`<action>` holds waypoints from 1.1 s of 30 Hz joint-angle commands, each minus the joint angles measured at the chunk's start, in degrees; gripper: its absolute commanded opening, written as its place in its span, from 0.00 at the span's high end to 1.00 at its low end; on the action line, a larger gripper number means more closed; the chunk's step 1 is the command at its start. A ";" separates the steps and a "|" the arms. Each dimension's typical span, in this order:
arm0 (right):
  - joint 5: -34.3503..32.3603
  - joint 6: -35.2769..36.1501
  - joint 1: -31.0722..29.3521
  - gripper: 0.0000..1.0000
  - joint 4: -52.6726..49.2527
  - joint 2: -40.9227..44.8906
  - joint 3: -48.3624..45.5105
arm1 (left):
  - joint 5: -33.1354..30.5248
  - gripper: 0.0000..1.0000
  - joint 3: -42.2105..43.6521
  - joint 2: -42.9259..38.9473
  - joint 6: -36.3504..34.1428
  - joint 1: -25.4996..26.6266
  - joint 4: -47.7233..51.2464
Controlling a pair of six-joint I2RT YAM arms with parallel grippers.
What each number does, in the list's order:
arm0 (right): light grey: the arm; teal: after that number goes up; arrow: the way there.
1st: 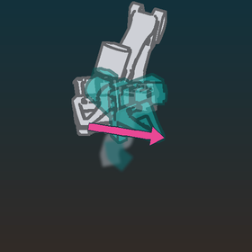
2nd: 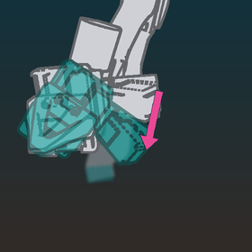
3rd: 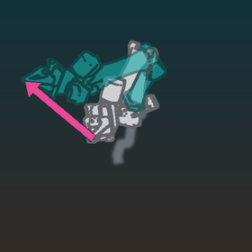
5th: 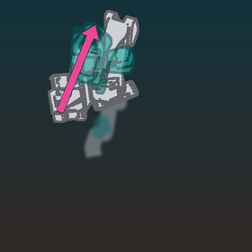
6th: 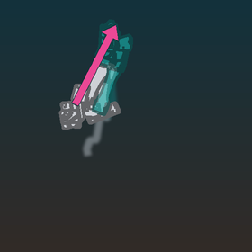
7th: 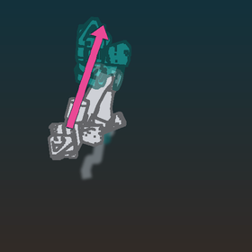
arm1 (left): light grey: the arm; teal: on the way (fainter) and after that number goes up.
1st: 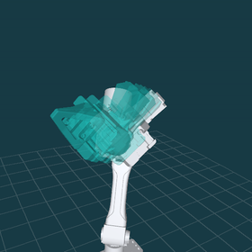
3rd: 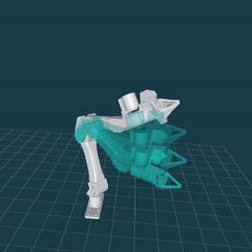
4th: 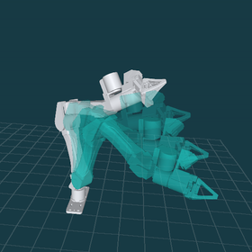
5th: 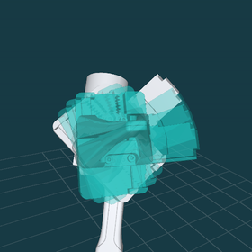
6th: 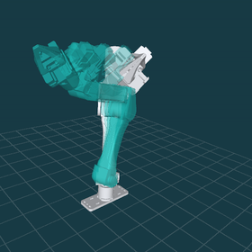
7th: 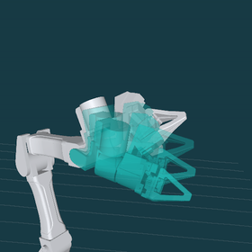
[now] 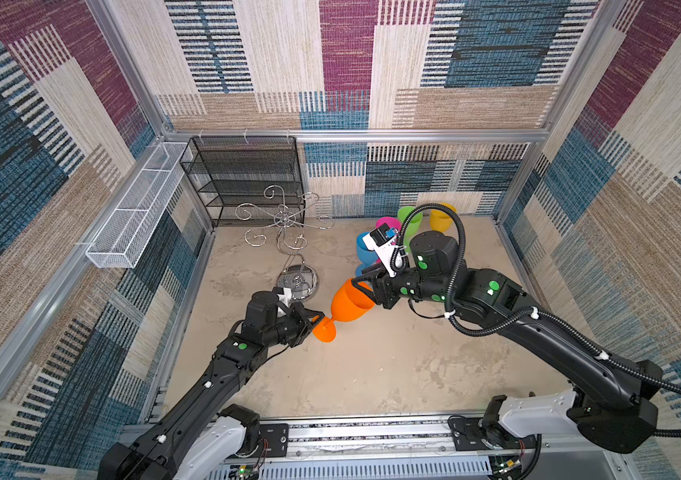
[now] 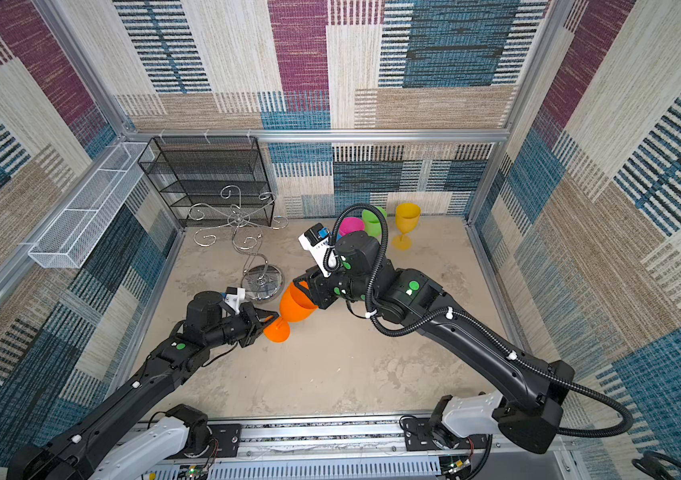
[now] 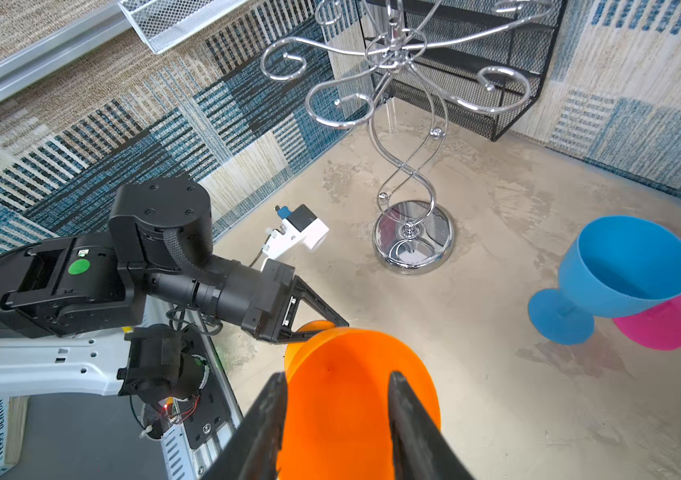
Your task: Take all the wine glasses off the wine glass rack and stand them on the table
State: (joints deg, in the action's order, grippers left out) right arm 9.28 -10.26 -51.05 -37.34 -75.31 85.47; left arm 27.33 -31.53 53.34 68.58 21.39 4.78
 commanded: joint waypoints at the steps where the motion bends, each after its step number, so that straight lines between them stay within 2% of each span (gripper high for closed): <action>1: 2.40 -0.65 -0.93 0.58 0.08 -0.30 -0.70 | -0.31 1.00 -0.28 0.35 -1.74 -0.09 0.06; 19: 4.47 -0.90 -4.03 0.60 0.51 -3.58 -3.20 | -0.26 1.00 -0.55 0.86 -1.97 -0.08 -0.03; 24: 4.99 -1.12 -4.14 0.72 0.91 -3.78 -3.65 | -0.21 1.00 -0.55 0.66 -1.71 -0.09 -0.20; 29: 5.53 -1.23 -4.09 0.97 0.96 -3.75 -3.54 | -0.09 1.00 -0.46 0.25 -1.21 -0.10 -0.44; 31: 5.25 -1.33 -4.15 1.00 0.68 -3.83 -3.38 | -0.20 1.00 -0.51 -0.09 -1.09 -0.05 -0.38; 33: 5.18 -1.51 -4.14 1.00 0.60 -3.79 -3.21 | -0.26 0.95 -0.31 -0.51 -0.86 -0.18 -0.35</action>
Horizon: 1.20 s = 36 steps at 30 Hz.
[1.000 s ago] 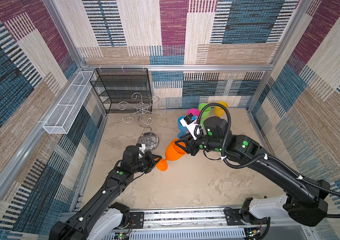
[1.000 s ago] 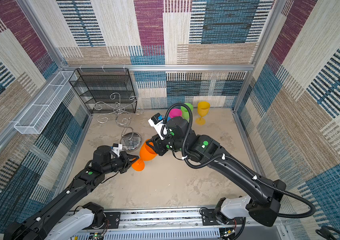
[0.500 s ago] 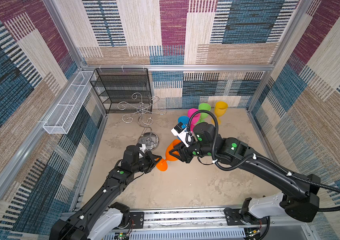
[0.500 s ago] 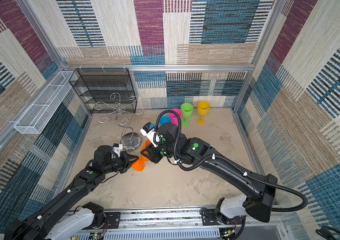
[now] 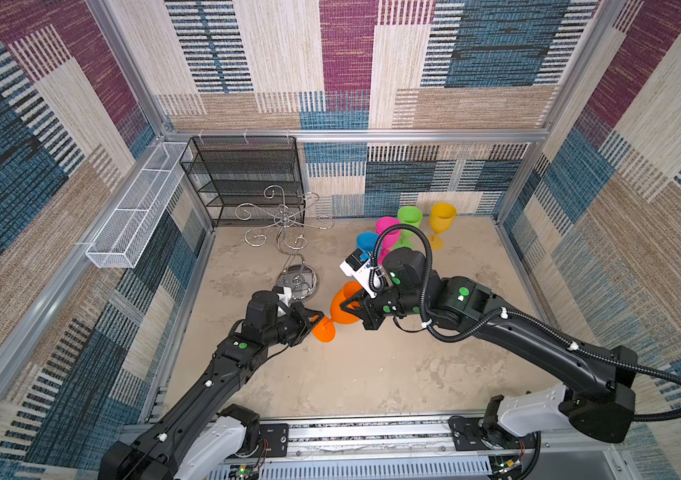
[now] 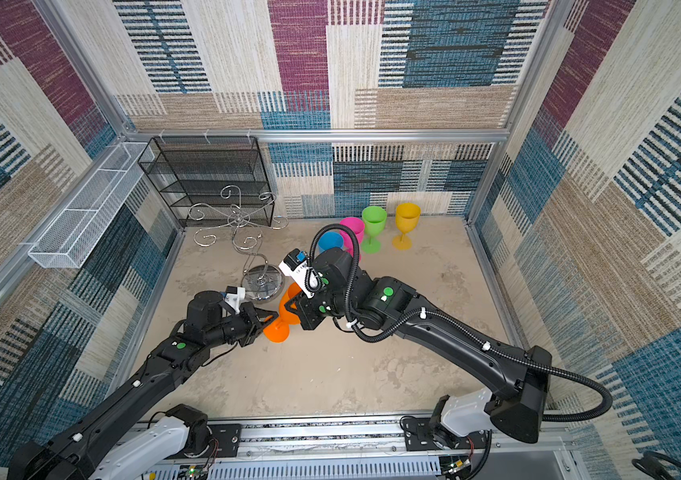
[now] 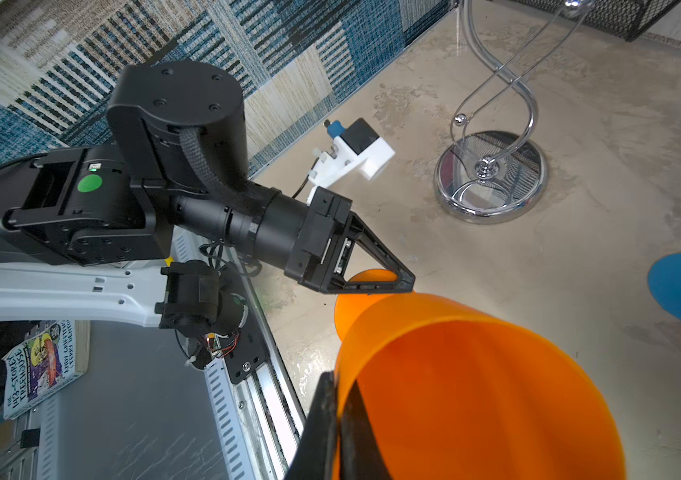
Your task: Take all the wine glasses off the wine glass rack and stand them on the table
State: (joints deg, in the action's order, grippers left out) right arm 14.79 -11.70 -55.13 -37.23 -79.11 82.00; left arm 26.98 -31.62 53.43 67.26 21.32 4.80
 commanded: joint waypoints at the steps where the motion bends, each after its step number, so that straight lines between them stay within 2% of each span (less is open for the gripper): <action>1: -0.36 -0.21 -0.05 1.00 0.42 0.09 0.42 | 0.09 0.91 -0.13 -0.83 0.58 -0.06 -0.48; 9: -5.41 -0.41 -0.05 1.00 -4.08 0.42 4.64 | -0.68 0.42 -0.57 -4.14 -1.23 -0.10 2.35; 15: -12.58 -0.75 0.02 1.00 -10.10 -0.92 7.44 | -3.13 0.13 -1.55 -8.33 -4.89 -0.32 7.47; 17: -15.05 -0.99 0.03 1.00 -12.09 -1.71 8.10 | -3.66 0.07 -2.32 -9.11 -6.42 -0.40 9.20; 23: -20.32 -1.79 2.40 1.00 -15.31 -5.25 8.13 | -3.43 0.03 -5.10 -8.73 -10.08 -0.49 13.01; 30: -19.97 -0.69 10.86 1.00 -12.47 -7.27 5.89 | -3.10 0.03 -7.31 -8.92 -12.86 -0.65 15.28; 36: -20.54 2.50 20.68 1.00 -11.02 -11.06 6.86 | -3.34 0.03 -9.44 -9.13 -15.35 -0.58 17.74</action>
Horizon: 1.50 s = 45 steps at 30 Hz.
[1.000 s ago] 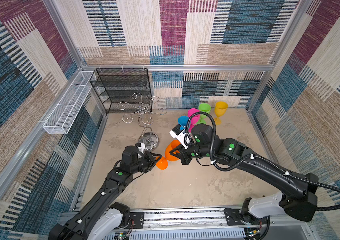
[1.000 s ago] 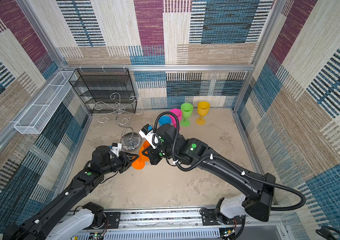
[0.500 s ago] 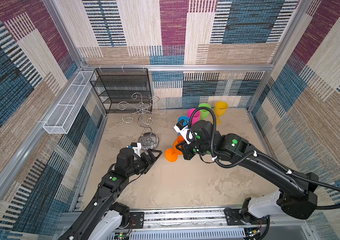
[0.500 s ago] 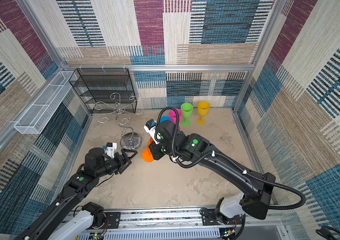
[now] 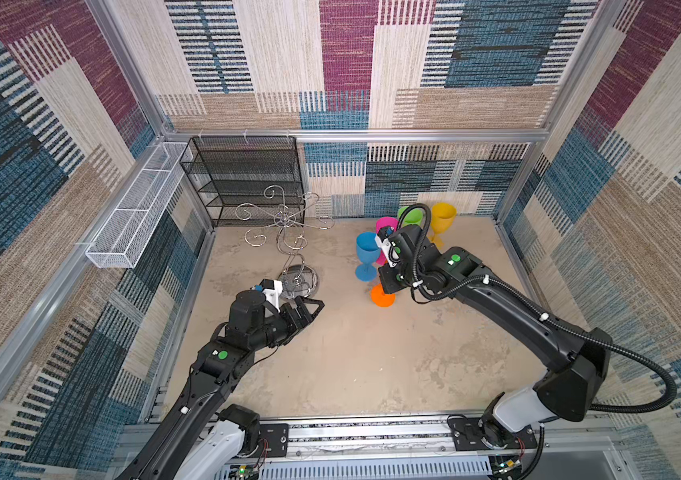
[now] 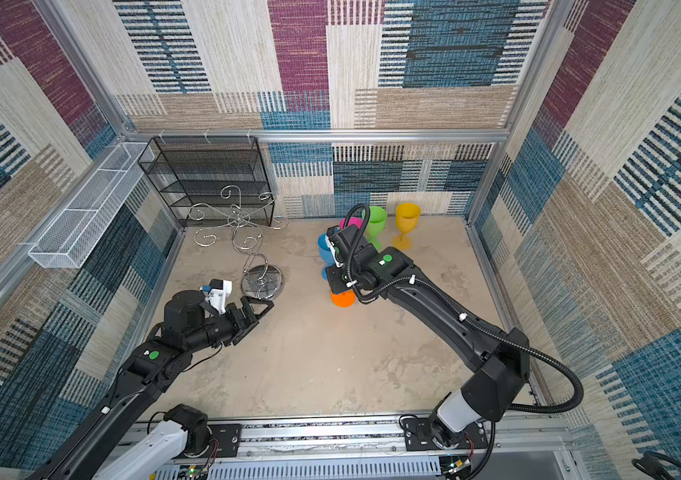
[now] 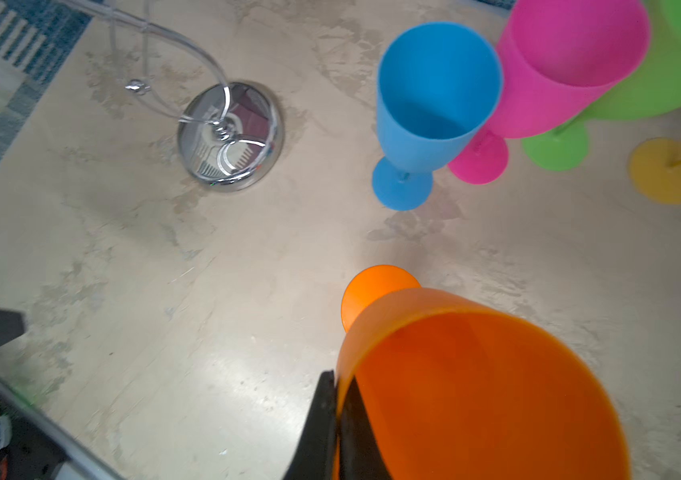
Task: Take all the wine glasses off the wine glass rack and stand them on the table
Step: 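Carry the orange glass with the right gripper beside the other glasses and set it down, then open the right gripper and withdraw it from the orange glass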
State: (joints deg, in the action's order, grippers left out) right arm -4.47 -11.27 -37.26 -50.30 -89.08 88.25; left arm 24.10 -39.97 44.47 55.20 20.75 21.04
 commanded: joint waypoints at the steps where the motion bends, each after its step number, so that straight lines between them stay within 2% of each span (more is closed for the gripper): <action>1: -1.38 2.57 4.49 1.00 2.54 -1.86 0.69 | -0.55 0.03 -1.37 -0.17 -3.65 -0.01 1.95; 7: -2.04 5.63 11.48 1.00 4.56 -7.75 6.10 | -1.39 0.03 -4.33 0.27 -6.58 -0.08 5.25; 15: -2.27 9.01 15.81 1.00 5.50 -16.04 12.38 | -2.22 0.03 -5.69 1.03 -8.07 -0.10 6.52; 22: -1.12 11.24 17.64 1.00 5.86 -21.16 15.49 | -2.13 0.04 -6.15 2.54 -8.04 -0.10 6.13; 37: 2.34 11.06 18.12 1.00 6.71 -24.39 16.37 | -2.48 0.04 -7.18 3.51 -9.70 -0.10 6.29; 43: 3.15 10.70 18.17 0.94 7.01 -24.50 15.19 | -2.58 0.04 -8.33 5.02 -10.46 -0.11 6.45; 45: 3.15 10.82 18.10 0.86 7.24 -24.10 14.80 | -2.68 0.04 -8.25 5.10 -10.14 -0.16 6.15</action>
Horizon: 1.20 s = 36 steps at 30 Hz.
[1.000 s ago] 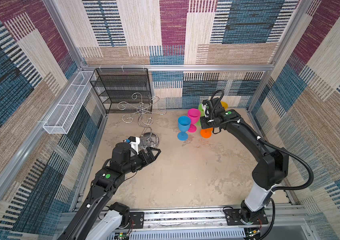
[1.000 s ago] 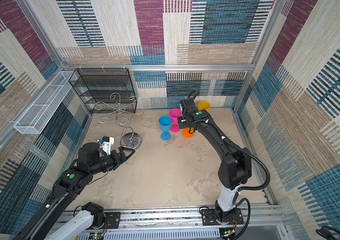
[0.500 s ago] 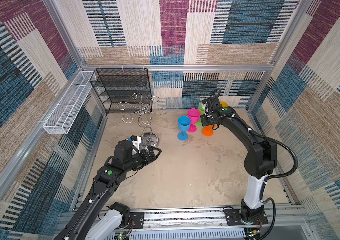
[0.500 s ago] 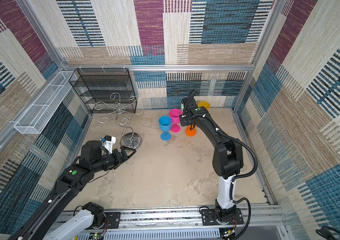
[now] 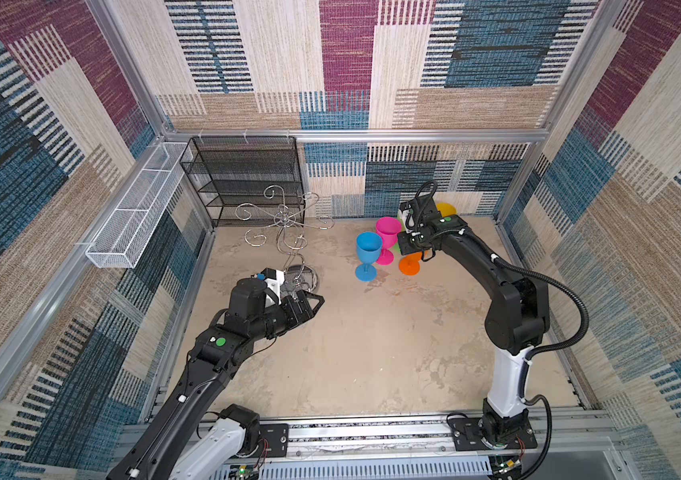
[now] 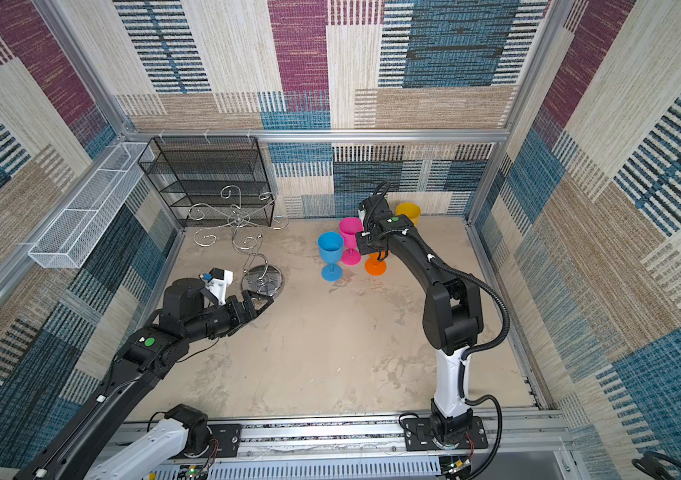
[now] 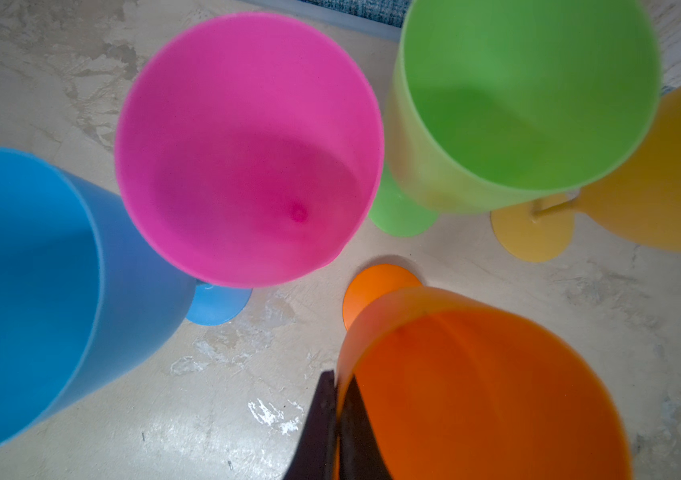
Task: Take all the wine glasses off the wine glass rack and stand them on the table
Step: 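Open the right gripper and withdraw it from the orange glass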
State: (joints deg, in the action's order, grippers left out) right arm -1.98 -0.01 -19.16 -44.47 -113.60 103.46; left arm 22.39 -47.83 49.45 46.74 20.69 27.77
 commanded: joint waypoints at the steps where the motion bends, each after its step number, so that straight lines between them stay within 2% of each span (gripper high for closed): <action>1: 0.51 -0.41 0.05 0.81 1.40 0.72 -0.57 | -1.05 0.04 -0.34 -0.01 -1.54 -0.04 -0.74; 6: 0.79 -0.32 0.04 0.52 1.37 3.54 -0.30 | -2.08 0.03 -0.34 -0.71 -1.32 -0.03 -0.37; 14: 2.74 -0.53 0.01 0.26 3.54 11.32 -0.99 | -6.29 0.01 -3.36 -1.35 -4.42 -0.08 3.23; 20: 3.13 -1.34 0.04 0.13 8.40 20.64 -5.51 | -11.33 0.01 -8.07 -1.98 -8.75 -0.12 7.76; 26: 1.49 -1.74 0.06 0.05 15.43 30.48 -12.25 | -16.65 0.01 -11.54 -3.97 -12.29 -0.12 10.84; 29: -1.71 -1.92 0.00 0.00 20.81 35.56 -18.89 | -20.57 0.00 -12.51 -5.41 -13.56 -0.17 12.02; 36: -10.91 -5.65 0.08 0.00 37.55 48.97 -40.10 | -34.85 0.00 -11.75 -10.02 -12.76 -0.19 14.44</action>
State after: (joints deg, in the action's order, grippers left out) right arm -7.55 -2.96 -19.14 -18.74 -68.73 69.67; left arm -4.05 -59.81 40.80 34.48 20.64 40.95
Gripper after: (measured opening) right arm 0.996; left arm 0.997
